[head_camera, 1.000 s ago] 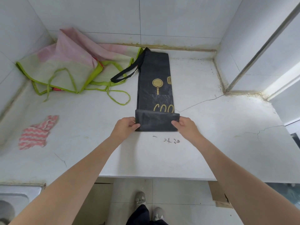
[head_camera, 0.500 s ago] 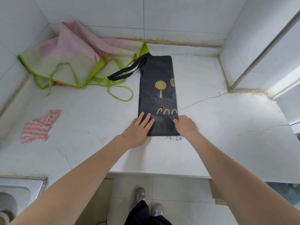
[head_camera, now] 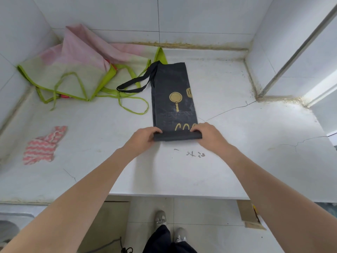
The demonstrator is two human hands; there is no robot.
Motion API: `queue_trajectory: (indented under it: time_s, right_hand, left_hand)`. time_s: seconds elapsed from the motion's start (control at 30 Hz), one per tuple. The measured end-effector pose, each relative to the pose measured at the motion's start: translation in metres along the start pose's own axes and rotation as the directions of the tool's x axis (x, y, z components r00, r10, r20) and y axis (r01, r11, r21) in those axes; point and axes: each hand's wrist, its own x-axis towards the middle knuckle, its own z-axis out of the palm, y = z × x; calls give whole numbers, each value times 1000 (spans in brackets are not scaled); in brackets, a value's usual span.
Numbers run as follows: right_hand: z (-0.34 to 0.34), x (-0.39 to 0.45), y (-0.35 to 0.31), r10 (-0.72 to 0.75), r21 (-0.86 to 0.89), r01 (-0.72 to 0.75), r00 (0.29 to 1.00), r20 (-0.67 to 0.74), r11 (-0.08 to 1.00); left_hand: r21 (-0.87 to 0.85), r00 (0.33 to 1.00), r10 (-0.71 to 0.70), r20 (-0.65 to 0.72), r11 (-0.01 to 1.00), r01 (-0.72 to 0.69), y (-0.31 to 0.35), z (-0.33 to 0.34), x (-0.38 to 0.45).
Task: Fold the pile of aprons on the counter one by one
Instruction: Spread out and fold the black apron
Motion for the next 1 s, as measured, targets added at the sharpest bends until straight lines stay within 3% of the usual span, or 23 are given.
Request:
queue_trajectory:
  time_s: [0.1,0.17,0.37,0.43,0.5,0.57,0.63,0.7,0.77,0.83,0.9,1.0]
  right_hand:
    - [-6,-4,-3,187,414,-188,981,42,891]
    - [-1,-6,-7,247,504,-251,966,75,826]
    - [14,6,-14,351,35,-353,935,44,935]
    - [15,7,-19,366,-71,-362,929,47,929]
    - [13,9,-24,368,-147,-358,929,42,922]
    - [13,9,-28,385,-166,-371,921,55,914]
    - [13,8,-27,406,-100,-399,912,59,912]
    - [9,0,-25,328,-77,-330,944,-37,941]
    - [6,-7,-17,32,-238,-52,996,-87,970]
    - [6,-15,-7,-166,-325,196,979,116,925]
    - [8,-19,-1,-140,-324,225,954,265,919]
    - [5,-13,-2,-143,-259,193,970,198,946]
  left_hand:
    - [-98,989,-140,-53,986,134,0,-8,-2]
    - [-157,976,-213,-52,967,202,0,-6,-4]
    - [-285,950,-312,-29,913,292,5,7,-13]
    - [-121,964,-249,-90,964,238,9,6,-16]
    - [232,988,-53,-146,969,86,11,6,-17]
    - [475,988,152,11,869,-139,13,10,-15]
    - [536,956,131,261,805,-257,14,16,-9]
    - [544,924,56,377,794,-270,13,19,-5]
    - [540,924,68,377,794,-279,8,18,-5]
    - [503,934,100,343,820,-272,3,18,-6]
    - [438,950,114,290,867,-238,1,18,-7]
    - [318,979,132,156,932,-176,2,11,-12]
